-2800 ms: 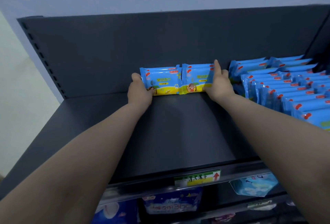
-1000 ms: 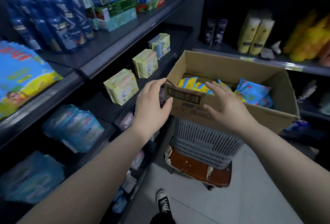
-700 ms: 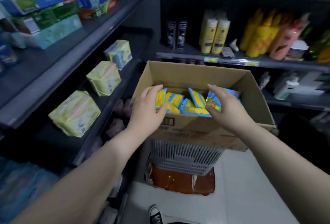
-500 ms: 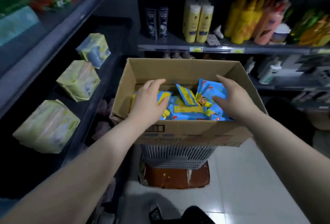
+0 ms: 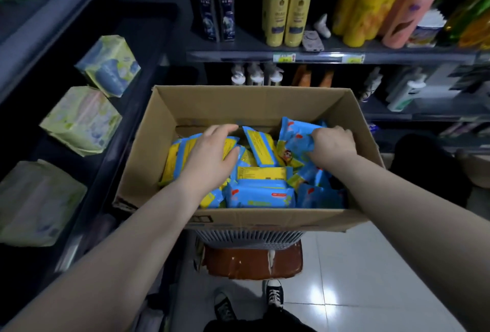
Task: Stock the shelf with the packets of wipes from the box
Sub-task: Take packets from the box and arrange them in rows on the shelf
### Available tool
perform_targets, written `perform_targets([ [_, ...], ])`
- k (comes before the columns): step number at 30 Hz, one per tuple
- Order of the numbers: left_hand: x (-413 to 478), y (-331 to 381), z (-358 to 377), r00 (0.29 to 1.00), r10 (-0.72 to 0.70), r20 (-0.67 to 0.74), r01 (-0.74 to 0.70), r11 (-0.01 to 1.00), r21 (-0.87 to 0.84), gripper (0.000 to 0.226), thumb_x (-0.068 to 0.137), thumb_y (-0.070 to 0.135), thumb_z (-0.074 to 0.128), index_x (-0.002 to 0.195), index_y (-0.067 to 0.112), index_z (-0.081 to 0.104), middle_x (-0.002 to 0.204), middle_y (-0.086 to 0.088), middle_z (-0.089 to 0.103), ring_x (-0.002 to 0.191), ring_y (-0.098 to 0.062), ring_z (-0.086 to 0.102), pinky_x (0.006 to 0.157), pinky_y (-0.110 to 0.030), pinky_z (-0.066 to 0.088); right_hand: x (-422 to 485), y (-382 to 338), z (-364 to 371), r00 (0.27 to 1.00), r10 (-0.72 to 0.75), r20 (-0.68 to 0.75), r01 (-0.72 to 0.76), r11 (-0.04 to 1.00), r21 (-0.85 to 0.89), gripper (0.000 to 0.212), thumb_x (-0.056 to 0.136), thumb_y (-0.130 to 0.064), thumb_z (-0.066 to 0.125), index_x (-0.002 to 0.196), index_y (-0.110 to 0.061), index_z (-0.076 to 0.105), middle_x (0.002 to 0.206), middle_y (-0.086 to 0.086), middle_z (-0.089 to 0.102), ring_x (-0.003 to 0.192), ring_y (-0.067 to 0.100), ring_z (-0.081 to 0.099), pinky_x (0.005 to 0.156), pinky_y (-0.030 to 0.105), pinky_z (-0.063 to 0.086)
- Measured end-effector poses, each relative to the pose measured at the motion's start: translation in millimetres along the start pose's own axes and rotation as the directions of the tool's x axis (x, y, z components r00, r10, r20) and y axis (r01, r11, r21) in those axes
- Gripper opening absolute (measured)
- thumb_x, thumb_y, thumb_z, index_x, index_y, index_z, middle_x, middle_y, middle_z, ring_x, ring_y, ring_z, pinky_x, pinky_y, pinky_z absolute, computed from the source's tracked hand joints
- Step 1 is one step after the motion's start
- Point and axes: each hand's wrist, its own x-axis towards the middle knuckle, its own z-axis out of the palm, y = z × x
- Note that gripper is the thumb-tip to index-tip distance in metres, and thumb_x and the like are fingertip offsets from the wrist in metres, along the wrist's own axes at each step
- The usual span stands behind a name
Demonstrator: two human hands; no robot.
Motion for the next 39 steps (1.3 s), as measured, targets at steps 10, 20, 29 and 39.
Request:
perform_targets([
  [10, 23, 24, 5, 0.988, 0.022, 0.15, 0.018, 0.965, -0.262, 0.045, 0.084, 0.033, 0.067, 0.126, 0.029, 0.05, 0.118, 0.01, 0.058, 0.109, -0.005, 0.053, 0.09, -0.028, 0.041, -16, -14, -36, 0.848, -0.367, -0.382, 0.529, 0.635, 0.563, 0.012, 0.075, -0.024, 0.076, 0.085, -0.021, 0.07, 0.08, -0.008, 0.059, 0.083, 0.016, 0.051, 0.079, 0.031, 0.034],
  [20, 34, 1, 5, 0.921, -0.366, -0.135, 0.278, 0.858, -0.432, 0.011, 0.092, 0.023, 0.057, 0.098, 0.014, 0.061, 0.093, -0.005, 0.067, 0.087, -0.026, 0.062, 0.078, -0.043, 0.05, 26, 7, 7, 0.999, -0.018, -0.03, 0.023, 0.98, 0.197, 0.028, 0.09, -0.016, 0.053, 0.117, -0.012, 0.049, 0.112, 0.013, 0.056, 0.107, 0.033, 0.049, 0.086, 0.043, 0.043],
  [29, 23, 8, -13, 0.885, -0.432, -0.172, 0.276, 0.785, -0.554, 0.004, 0.092, 0.022, 0.057, 0.09, 0.021, 0.06, 0.098, -0.012, 0.067, 0.084, -0.024, 0.062, 0.082, -0.049, 0.05, 8, 14, -42, 0.975, -0.135, -0.178, 0.211, 0.819, 0.534, 0.01, 0.084, -0.021, 0.065, 0.093, -0.019, 0.062, 0.087, -0.002, 0.063, 0.079, 0.018, 0.059, 0.062, 0.027, 0.045],
  [39, -53, 31, -56, 0.89, -0.442, -0.11, 0.132, 0.482, -0.866, 0.023, 0.087, 0.02, 0.061, 0.107, 0.01, 0.062, 0.109, -0.017, 0.069, 0.102, -0.039, 0.064, 0.089, -0.056, 0.05, -24, -42, -111, 0.746, -0.62, -0.243, 0.482, 0.252, 0.839, 0.015, 0.076, -0.006, 0.074, 0.086, -0.015, 0.067, 0.082, 0.002, 0.071, 0.074, 0.013, 0.061, 0.074, 0.04, 0.053],
])
